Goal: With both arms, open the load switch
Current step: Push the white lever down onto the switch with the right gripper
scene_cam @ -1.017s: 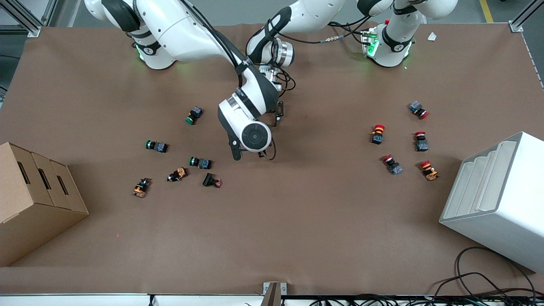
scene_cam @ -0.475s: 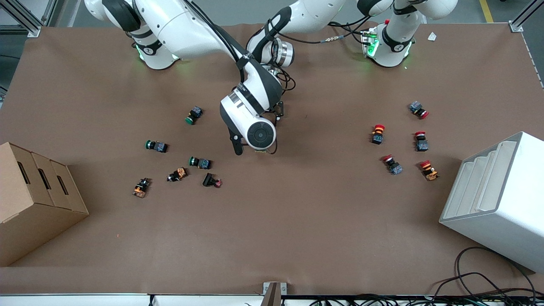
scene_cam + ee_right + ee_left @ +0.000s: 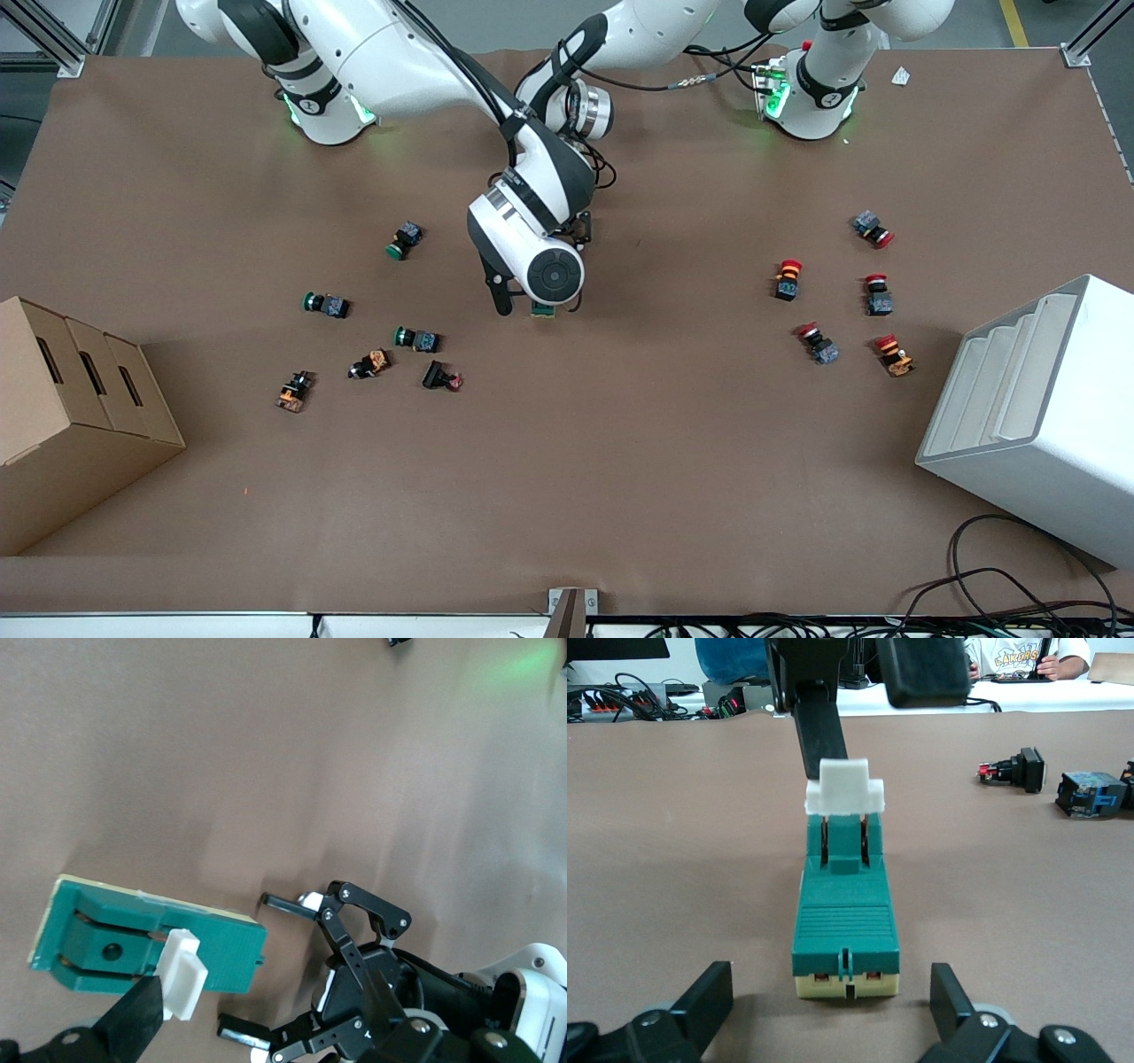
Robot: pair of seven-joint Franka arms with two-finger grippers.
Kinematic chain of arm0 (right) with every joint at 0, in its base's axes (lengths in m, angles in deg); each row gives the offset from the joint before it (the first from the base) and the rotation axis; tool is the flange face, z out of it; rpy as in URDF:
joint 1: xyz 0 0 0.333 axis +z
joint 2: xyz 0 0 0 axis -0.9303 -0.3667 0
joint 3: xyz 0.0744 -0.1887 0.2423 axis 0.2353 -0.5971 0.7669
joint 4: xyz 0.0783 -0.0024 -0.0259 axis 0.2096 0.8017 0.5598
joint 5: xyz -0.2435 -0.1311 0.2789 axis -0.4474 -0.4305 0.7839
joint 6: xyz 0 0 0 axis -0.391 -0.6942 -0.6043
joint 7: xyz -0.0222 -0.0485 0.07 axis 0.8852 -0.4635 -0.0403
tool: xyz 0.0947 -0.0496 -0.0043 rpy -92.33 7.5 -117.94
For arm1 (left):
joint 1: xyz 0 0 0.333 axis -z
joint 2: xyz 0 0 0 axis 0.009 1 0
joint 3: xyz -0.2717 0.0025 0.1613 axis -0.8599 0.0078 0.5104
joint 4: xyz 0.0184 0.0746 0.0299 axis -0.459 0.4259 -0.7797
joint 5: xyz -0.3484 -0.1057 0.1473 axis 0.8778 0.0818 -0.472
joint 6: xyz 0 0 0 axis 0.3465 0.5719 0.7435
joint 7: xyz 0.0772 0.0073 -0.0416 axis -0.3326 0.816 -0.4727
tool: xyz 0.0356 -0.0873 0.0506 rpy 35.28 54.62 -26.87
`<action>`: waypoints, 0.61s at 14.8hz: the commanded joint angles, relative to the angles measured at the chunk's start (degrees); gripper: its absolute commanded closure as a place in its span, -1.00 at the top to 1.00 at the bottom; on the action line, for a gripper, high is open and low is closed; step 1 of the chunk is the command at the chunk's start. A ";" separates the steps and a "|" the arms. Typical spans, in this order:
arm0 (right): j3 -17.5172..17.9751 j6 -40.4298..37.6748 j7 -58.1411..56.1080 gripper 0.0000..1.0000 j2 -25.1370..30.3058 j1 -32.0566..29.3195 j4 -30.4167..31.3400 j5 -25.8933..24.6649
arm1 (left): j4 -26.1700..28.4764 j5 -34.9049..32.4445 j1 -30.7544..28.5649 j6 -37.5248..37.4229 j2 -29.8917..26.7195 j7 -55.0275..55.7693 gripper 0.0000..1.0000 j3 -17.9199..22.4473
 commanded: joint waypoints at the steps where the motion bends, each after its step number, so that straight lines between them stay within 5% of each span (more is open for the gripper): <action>1: -0.14 0.30 0.40 1.00 0.40 1.17 3.02 0.58 | -0.62 -1.11 0.57 0.50 2.09 0.80 0.97 0.42; 9: -0.23 0.83 0.40 1.00 0.22 2.06 4.61 0.32 | -0.71 -1.11 0.57 0.50 2.00 0.80 0.97 0.34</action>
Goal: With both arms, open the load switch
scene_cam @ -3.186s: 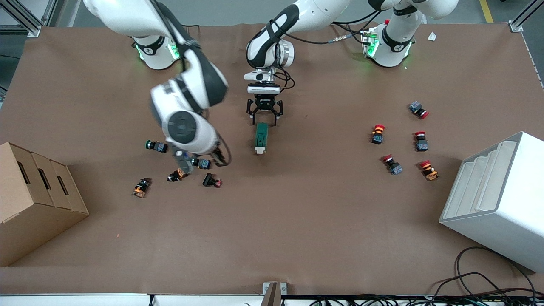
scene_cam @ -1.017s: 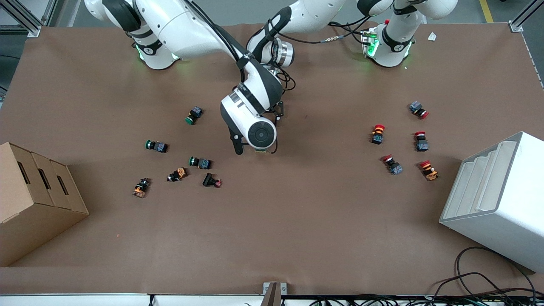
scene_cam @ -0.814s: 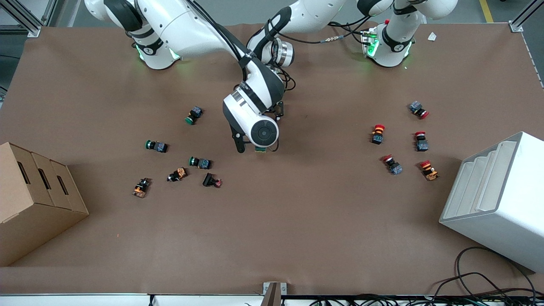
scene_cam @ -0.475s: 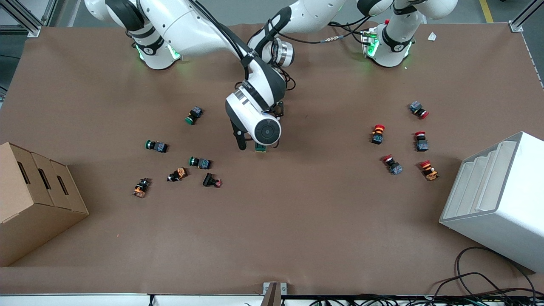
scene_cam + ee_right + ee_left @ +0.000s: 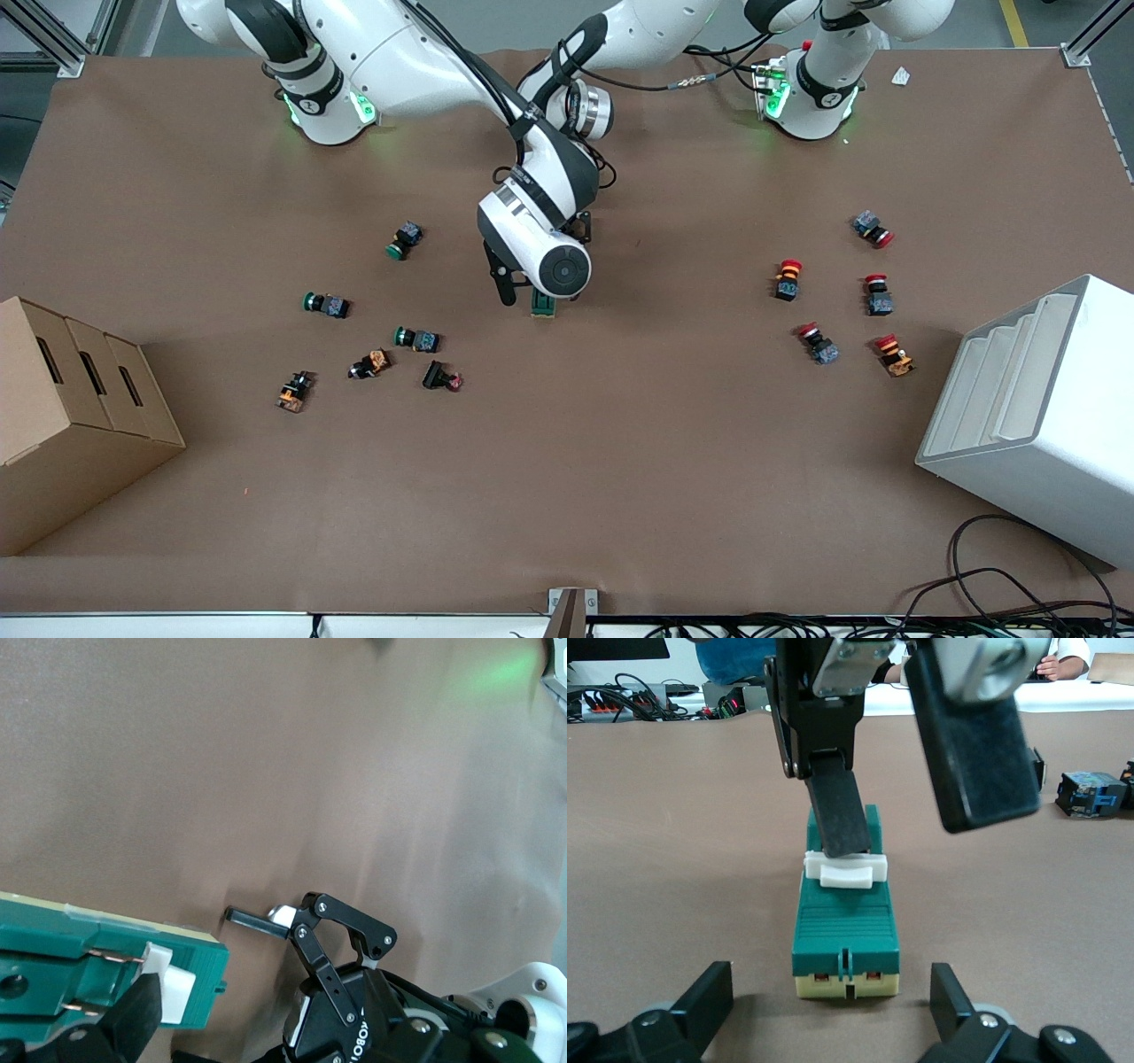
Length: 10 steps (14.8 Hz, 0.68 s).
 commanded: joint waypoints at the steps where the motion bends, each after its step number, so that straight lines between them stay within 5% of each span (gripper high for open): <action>1: -0.26 0.33 0.40 1.00 0.38 0.68 1.37 0.25 | -0.71 -1.10 0.56 0.53 1.99 0.72 0.97 0.33; 7: -0.87 -0.29 -8.45 1.00 3.88 -3.26 -0.03 -1.33 | -1.15 -0.75 0.39 0.53 1.20 -1.57 0.96 0.24; 10: -0.78 -0.03 -21.00 1.00 8.01 -8.10 -0.12 -7.71 | -1.50 0.04 0.21 0.61 0.59 -3.50 0.92 0.07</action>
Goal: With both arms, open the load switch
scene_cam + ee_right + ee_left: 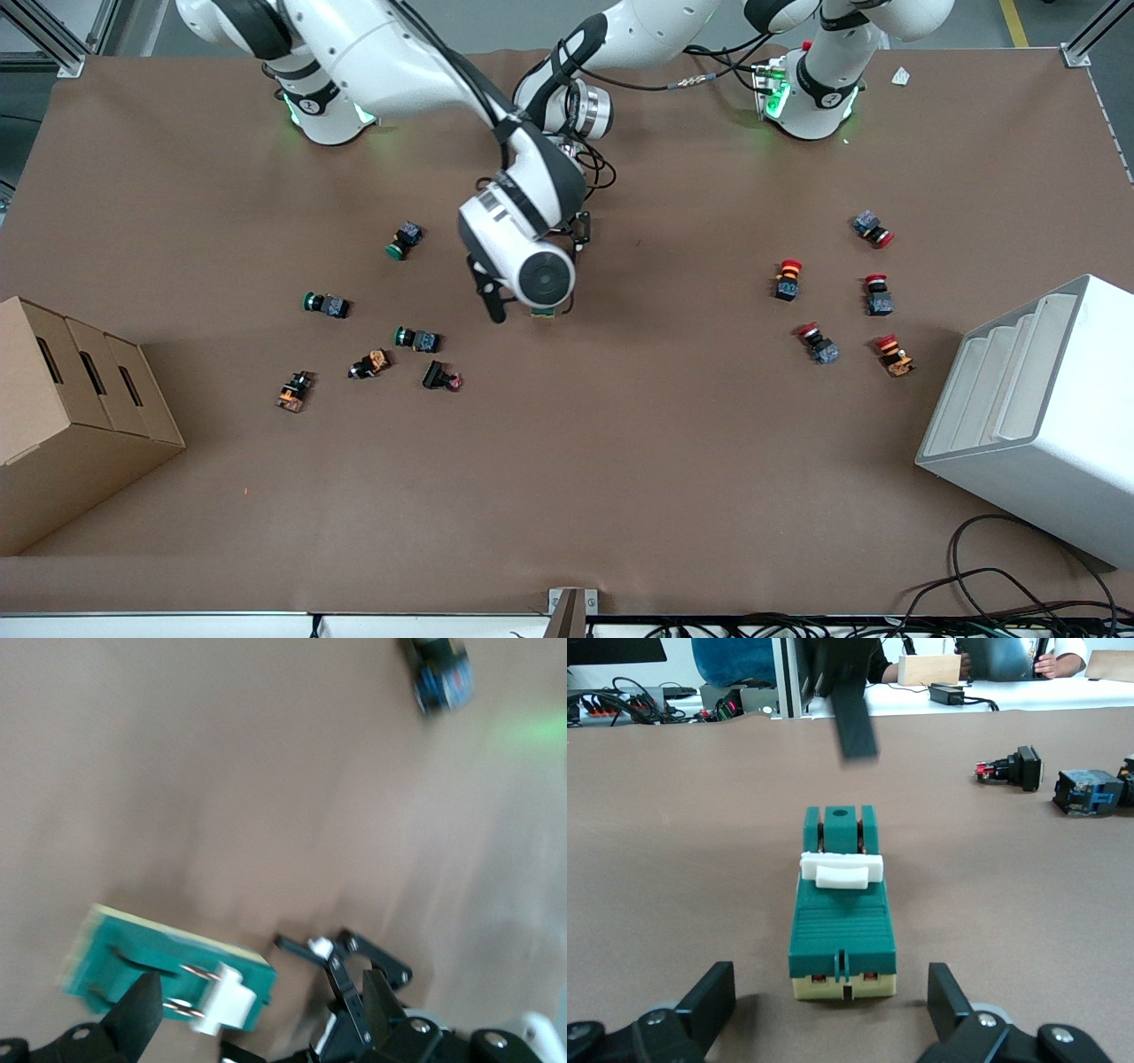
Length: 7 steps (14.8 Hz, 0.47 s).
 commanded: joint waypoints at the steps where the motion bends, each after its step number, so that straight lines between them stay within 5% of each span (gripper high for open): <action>1: 0.90 -0.03 -12.13 1.00 5.74 -4.90 1.92 -6.98 | -1.53 1.17 0.00 1.12 0.14 -2.33 0.92 -0.01; 7: 0.81 -0.99 -49.12 1.00 14.36 -19.82 4.12 -8.32 | -8.29 16.53 -0.53 3.32 -3.28 -10.04 0.93 -2.47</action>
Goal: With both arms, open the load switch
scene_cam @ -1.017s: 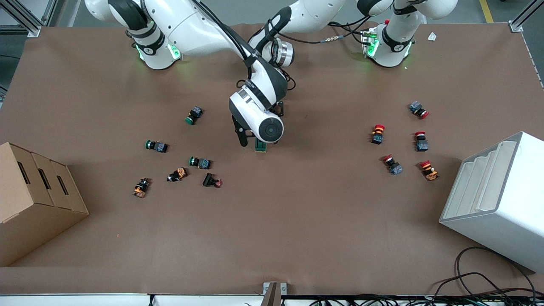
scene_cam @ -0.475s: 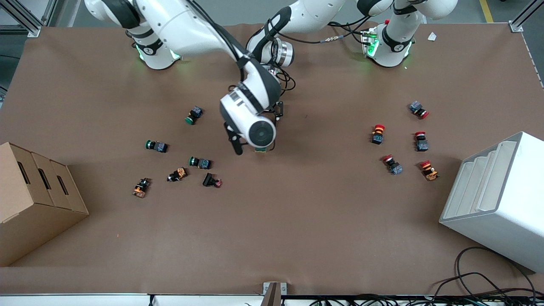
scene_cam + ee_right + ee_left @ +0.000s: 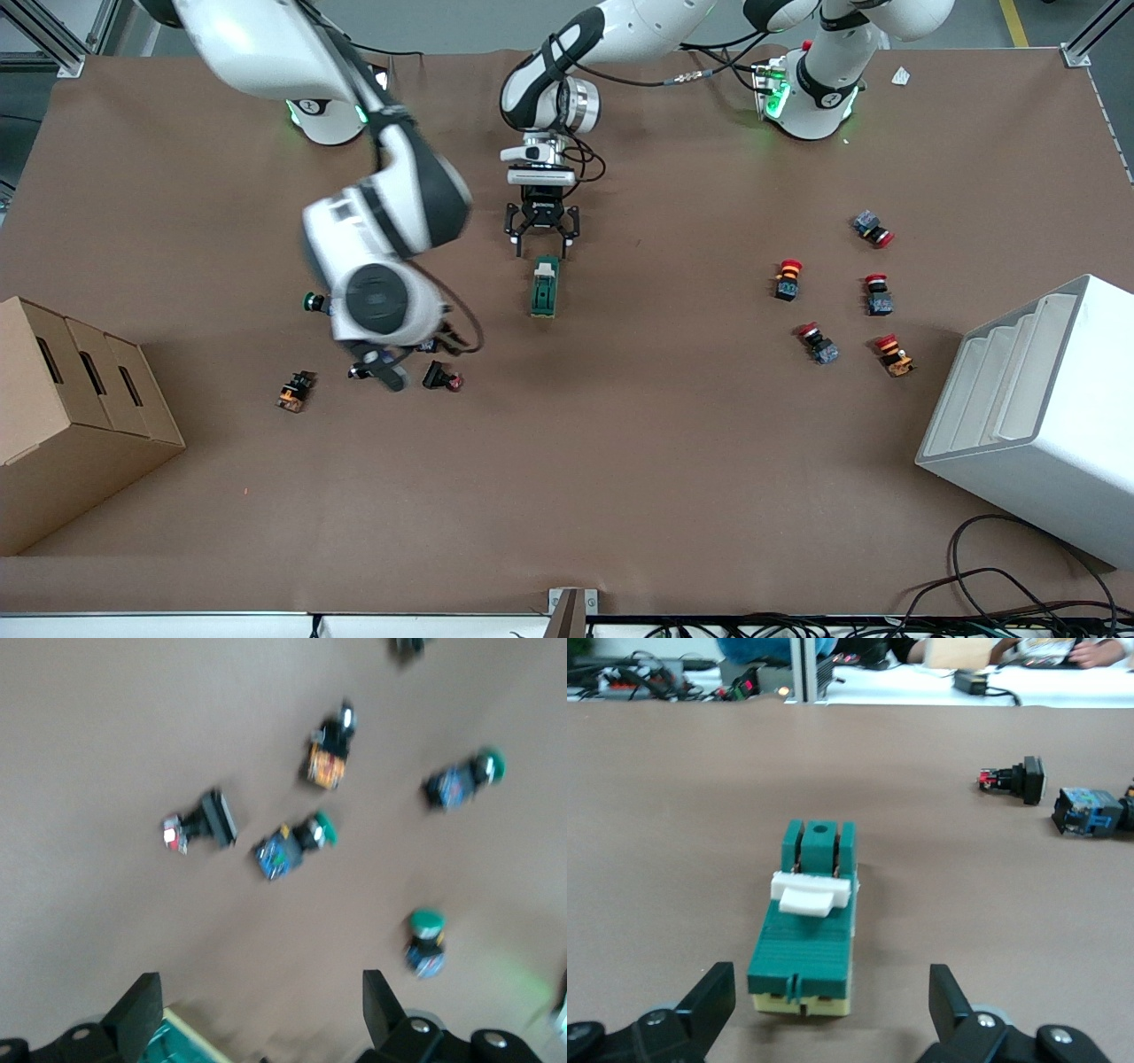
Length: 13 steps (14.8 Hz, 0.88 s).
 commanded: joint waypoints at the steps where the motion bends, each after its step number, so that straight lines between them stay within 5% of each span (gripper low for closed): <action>1: 1.19 -0.49 -15.85 1.00 4.94 -7.58 3.61 -1.15 | -3.59 9.89 -0.39 2.05 -3.55 -8.21 0.93 -0.55; 6: 1.19 -1.72 -46.98 1.00 9.24 -20.76 3.61 -1.59 | -11.14 28.78 -4.16 3.20 -8.47 -25.69 0.95 -0.55; 13: 1.11 -4.09 -63.54 1.00 13.91 -27.99 0.20 -4.66 | -20.64 54.81 -20.05 3.20 -16.12 -57.69 1.00 -0.55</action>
